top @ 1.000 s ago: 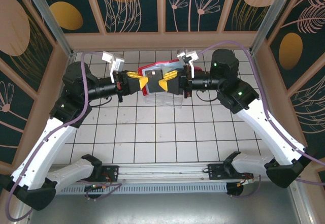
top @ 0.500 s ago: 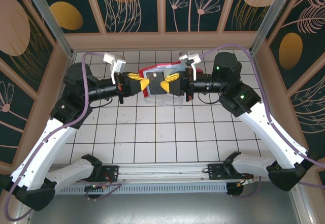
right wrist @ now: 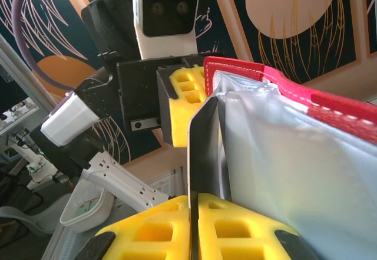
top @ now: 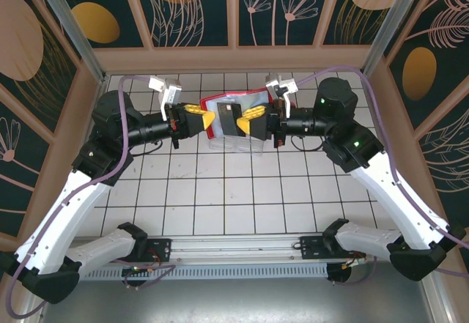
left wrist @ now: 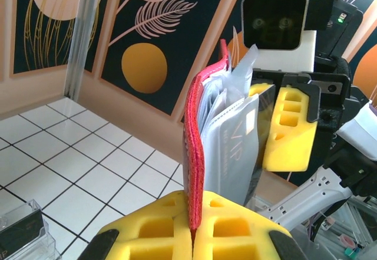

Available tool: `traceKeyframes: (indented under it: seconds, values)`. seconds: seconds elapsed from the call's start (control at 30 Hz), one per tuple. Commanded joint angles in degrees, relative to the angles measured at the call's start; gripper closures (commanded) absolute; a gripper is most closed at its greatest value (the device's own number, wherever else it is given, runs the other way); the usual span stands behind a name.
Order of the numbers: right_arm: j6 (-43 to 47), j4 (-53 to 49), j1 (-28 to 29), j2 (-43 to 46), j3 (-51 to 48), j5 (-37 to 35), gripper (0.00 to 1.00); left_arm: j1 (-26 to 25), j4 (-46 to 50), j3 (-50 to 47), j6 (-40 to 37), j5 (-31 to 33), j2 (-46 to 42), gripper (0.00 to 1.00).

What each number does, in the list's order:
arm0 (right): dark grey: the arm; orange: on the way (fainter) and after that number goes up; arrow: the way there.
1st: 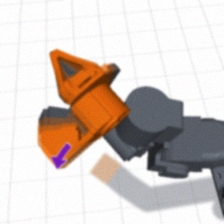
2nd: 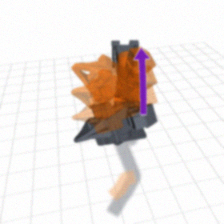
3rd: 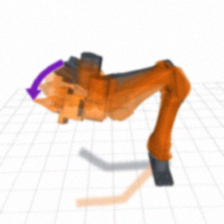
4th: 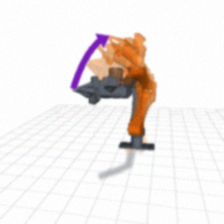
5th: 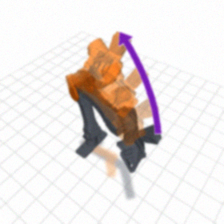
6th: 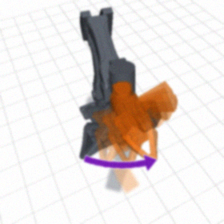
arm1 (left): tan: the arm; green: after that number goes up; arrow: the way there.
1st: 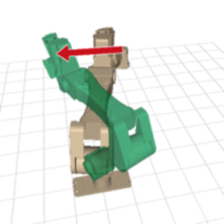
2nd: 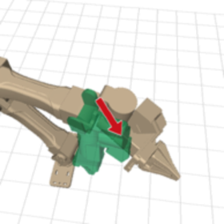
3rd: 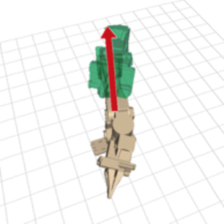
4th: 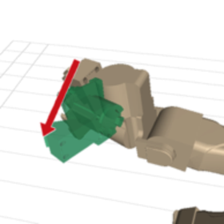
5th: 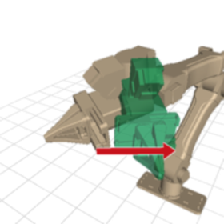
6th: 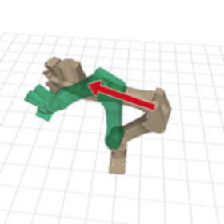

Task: Take the credit cards out of the card holder

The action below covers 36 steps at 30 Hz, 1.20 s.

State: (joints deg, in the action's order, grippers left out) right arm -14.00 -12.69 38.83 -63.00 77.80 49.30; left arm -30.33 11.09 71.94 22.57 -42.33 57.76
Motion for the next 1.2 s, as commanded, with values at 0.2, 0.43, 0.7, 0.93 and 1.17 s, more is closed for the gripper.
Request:
traceKeyframes:
  seconds: [0.2, 0.43, 0.7, 0.93, 1.17]
  values:
    - [0.74, -1.66, -0.31, 2.17, 0.02, 0.18, 0.96, 0.94, -0.12, 1.09, -1.9, 5.2, 0.38, 1.0]
    - [3.41, -6.85, -2.07, 3.41, 0.24, -8.0, 0.98, 0.88, 1.22, 0.79, -3.24, 7.96, 0.16, 1.0]
    - [6.74, -12.36, -4.49, 4.99, 1.58, -14.88, 0.99, 0.88, 6.14, 0.83, -5.91, 19.77, -0.91, 1.0]
    - [20.55, -16.16, -5.53, 3.82, 0.05, -20.52, 1.0, 0.86, 10.59, 0.14, -5.82, 36.65, -0.75, 1.0]
    - [38.87, -24.61, -7.07, -4.29, 1.49, -28.64, 1.0, 0.93, 13.68, -2.26, -5.61, 46.01, -1.42, 1.0]
